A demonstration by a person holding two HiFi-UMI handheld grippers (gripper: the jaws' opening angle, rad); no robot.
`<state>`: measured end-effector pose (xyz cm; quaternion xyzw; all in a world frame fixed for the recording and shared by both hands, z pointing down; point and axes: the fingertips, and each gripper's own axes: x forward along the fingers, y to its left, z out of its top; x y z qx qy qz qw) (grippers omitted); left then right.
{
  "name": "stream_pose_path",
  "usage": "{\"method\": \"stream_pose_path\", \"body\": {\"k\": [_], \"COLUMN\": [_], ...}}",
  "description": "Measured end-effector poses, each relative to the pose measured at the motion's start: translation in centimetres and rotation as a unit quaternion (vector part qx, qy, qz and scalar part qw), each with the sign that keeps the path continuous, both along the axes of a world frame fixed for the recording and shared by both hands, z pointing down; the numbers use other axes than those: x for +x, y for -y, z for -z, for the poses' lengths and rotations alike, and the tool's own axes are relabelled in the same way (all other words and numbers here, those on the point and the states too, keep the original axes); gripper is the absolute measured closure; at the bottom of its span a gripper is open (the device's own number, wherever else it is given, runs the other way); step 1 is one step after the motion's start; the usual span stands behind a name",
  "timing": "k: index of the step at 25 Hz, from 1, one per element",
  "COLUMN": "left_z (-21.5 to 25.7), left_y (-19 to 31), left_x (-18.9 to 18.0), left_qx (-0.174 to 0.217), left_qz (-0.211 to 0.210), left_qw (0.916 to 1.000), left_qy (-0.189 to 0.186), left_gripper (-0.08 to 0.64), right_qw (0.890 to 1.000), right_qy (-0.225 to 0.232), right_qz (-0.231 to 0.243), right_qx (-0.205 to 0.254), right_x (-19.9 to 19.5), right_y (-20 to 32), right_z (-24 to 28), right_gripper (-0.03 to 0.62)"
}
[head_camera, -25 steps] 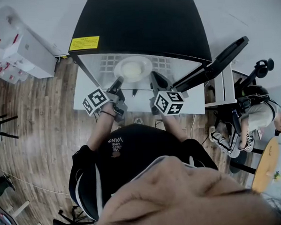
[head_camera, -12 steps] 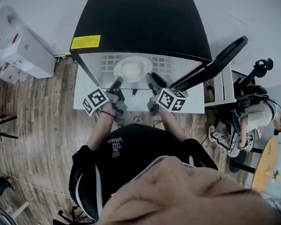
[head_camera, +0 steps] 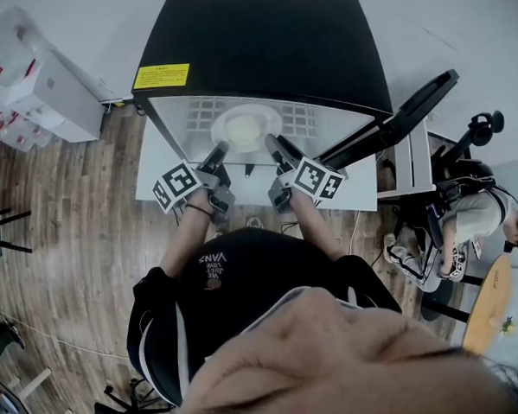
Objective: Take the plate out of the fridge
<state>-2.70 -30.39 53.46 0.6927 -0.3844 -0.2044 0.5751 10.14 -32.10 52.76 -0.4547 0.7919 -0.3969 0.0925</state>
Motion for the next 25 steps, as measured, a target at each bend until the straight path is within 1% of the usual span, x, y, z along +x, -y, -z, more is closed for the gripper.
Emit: {"method": "stream_pose_path", "body": {"k": [9, 11, 14, 25], "left_z": [-0.16, -0.21, -0.24, -0.30], "left_y": [-0.06, -0.08, -0.05, -0.21], "left_x": [-0.02, -0.01, -0.03, 0.04], "left_qx": [-0.002, -0.002, -0.002, -0.002], "left_qz": [0.001, 0.002, 0.002, -0.003], "left_qw": [1.0000, 1.0000, 1.0000, 1.0000], "left_qy": [0.000, 0.000, 0.000, 0.003], "left_gripper": [0.512, 0.514, 0.514, 0.517], "right_qw": [1.000, 1.000, 1.000, 1.000], "right_qy": [0.021, 0.015, 0.002, -0.014], "right_qz": [0.002, 0.006, 0.011, 0.011], "right_qx": [-0.012, -0.010, -0.003, -0.003], "right_x": [-0.21, -0.33, -0.54, -0.52], "right_y": [0.26, 0.24, 0.28, 0.03], "right_z": [-0.16, -0.10, 0.11, 0.04], "right_gripper": [0.438, 0.445, 0.473, 0.480]}}
